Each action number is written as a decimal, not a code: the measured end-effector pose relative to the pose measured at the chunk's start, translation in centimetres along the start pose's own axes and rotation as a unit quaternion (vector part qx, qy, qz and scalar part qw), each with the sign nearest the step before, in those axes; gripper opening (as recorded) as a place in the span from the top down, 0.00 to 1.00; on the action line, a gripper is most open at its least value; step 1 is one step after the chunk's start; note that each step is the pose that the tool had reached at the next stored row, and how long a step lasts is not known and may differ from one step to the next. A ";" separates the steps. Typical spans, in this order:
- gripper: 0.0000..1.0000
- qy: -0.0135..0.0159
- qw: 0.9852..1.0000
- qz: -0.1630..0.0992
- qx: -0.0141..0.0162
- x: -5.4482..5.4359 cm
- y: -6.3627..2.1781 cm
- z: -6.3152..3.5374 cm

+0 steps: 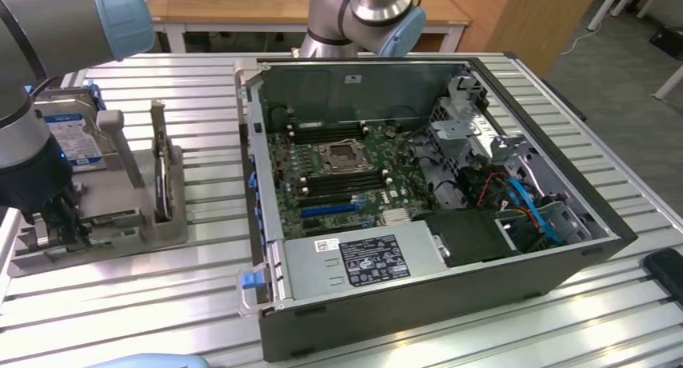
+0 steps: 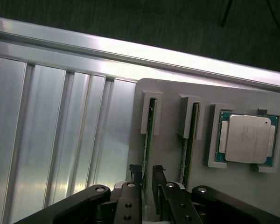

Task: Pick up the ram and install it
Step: 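Pick up the ram and move it above insertion slot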

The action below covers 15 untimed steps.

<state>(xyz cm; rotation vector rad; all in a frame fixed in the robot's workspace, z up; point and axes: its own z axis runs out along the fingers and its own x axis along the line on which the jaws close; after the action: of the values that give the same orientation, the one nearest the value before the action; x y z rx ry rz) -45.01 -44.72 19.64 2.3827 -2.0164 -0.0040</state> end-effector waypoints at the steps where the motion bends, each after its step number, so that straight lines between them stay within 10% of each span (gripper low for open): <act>1: 0.76 0.000 1.000 0.000 0.000 0.0 0.00 0.00; 15: 0.87 0.000 1.000 0.000 0.000 0.0 0.00 0.01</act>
<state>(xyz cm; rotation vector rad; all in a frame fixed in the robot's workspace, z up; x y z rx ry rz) -45.01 -44.72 19.63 2.3828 -2.0165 -0.0038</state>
